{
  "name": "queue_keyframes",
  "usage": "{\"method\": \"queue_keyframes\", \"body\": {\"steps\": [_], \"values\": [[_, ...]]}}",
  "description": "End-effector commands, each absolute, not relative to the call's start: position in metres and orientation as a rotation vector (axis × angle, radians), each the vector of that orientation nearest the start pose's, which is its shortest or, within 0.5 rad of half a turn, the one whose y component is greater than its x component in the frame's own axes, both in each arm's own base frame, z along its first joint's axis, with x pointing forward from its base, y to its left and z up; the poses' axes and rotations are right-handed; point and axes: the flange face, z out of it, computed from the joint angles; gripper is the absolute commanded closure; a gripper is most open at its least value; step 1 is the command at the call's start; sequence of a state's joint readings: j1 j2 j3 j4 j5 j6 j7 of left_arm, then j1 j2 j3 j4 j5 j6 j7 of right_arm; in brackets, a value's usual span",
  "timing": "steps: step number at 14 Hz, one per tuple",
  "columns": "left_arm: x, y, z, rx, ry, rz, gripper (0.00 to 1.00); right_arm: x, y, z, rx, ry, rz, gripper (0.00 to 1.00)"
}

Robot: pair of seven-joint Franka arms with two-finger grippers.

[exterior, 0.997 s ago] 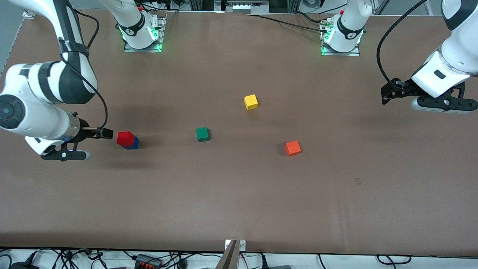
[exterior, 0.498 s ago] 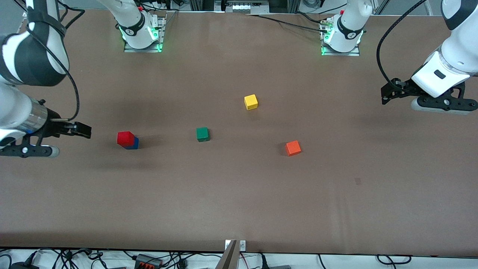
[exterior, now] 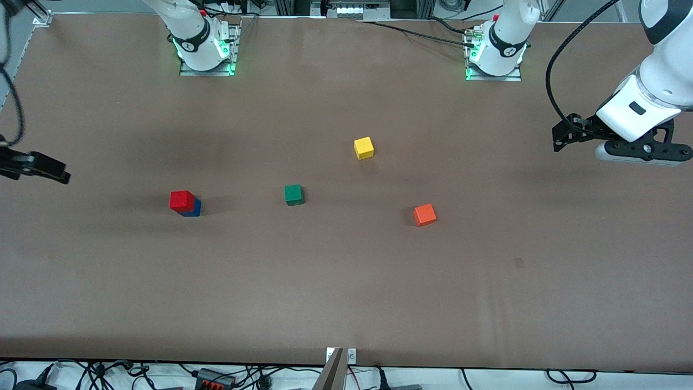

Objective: Pass red block to right arm, stack on blue

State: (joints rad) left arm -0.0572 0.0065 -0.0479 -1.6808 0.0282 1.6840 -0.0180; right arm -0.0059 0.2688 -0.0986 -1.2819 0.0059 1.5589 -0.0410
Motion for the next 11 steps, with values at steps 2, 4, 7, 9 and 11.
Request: {"method": "queue_keyframes", "body": {"steps": [2, 4, 7, 9, 11], "values": [[0.562, -0.059, 0.585, -3.124, 0.125, 0.008, 0.0, 0.611, -0.07, 0.611, -3.117, 0.024, -0.004, 0.0], [0.563, -0.059, 0.587, -3.125, 0.124, -0.002, 0.0, 0.611, -0.058, 0.61, -3.123, 0.056, 0.007, 0.0], [0.565, -0.06, 0.587, -3.125, 0.127, -0.002, 0.0, 0.61, -0.043, 0.61, -3.131, 0.069, 0.016, 0.0], [0.565, -0.06, 0.587, -3.125, 0.127, -0.002, 0.0, 0.601, -0.043, 0.606, -3.139, 0.065, 0.026, 0.0], [0.565, -0.06, 0.587, -3.125, 0.124, -0.002, 0.0, 0.584, -0.043, 0.602, -3.146, 0.048, -0.009, 0.0]]}}
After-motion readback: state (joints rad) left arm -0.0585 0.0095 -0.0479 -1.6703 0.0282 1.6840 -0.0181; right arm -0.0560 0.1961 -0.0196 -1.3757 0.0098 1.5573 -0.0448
